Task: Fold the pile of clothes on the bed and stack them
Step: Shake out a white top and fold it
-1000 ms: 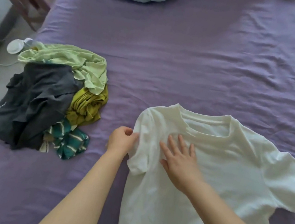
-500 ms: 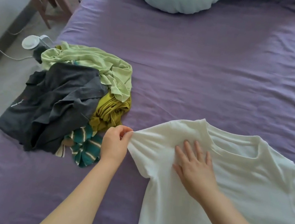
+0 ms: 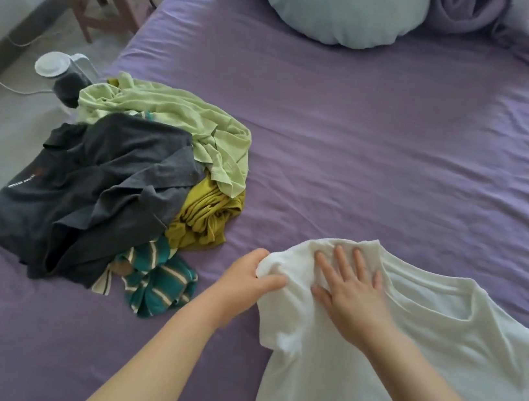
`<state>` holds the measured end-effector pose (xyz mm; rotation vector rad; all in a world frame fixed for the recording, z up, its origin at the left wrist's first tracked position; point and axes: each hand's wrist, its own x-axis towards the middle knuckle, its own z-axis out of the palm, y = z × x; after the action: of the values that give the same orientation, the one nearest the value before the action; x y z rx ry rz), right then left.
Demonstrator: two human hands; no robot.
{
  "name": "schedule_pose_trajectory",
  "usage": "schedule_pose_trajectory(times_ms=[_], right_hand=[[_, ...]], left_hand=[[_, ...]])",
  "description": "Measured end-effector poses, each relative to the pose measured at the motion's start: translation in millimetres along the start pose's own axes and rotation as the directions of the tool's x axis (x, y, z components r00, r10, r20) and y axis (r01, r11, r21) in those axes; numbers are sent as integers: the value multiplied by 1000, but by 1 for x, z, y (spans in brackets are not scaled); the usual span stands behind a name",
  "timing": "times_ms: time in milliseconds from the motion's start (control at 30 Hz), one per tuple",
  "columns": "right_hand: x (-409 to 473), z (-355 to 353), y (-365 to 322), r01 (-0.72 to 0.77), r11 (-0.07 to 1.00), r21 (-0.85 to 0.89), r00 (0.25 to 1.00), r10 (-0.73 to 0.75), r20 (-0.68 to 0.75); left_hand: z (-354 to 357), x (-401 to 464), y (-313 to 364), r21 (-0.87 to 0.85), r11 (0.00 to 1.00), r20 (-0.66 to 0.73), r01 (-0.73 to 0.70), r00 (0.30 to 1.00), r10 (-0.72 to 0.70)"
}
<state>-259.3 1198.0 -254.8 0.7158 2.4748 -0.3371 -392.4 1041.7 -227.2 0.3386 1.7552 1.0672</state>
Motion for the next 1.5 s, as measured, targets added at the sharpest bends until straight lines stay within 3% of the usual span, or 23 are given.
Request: schedule_pose_trajectory(times_ms=[67,167,233,433,567,700,800,1000,1067,1167,1233,1400,1500], right_hand=[[-2,3,-3,-16,1000,-18,999,15,-45],[-13,9,-10,-44,999,10,990,45,-132],[-22,15,-12,-24,997,68,990,33,-135],[-15,24,-11,33,987,160,995,-17,-97],[17,19,-22,-32,997,65,998,35,-47],[28,17,-27,-68,998,17,998,68,1],[13,15,-23,-48,999,23,998,49,-34],[-101,66,-26,-11,1000,22,999,12,-36],[-149,93,-26,27,998,59,995,-21,-101],[-200,130,-32,184,983,-28,961,-186,-204],[-204,139,-39,219,975,-32,967,-221,-125],[-188,142,-55,53,999,-12,998,-53,22],[-207,146,-54,70,998,3,996,-70,54]], left_hand=[[7,-1,-1,15,1000,-108,-14,994,15],[16,6,-8,319,945,-293,-74,940,173],[21,9,-11,479,870,-304,-117,908,289],[-5,27,-6,459,874,-384,-158,852,356],[-12,28,-15,453,891,-447,-29,857,255],[6,6,-31,222,974,-504,52,861,69],[22,-28,-45,127,990,-524,67,852,9],[59,-97,-87,108,978,-396,180,910,-124],[76,-117,-99,107,974,-367,201,918,-149],[95,-147,-120,113,963,-278,243,939,-205],[105,-171,-138,163,952,-239,260,946,-217],[105,-210,-157,94,933,-424,348,862,-279],[101,-223,-155,-22,933,-239,360,904,-354]])
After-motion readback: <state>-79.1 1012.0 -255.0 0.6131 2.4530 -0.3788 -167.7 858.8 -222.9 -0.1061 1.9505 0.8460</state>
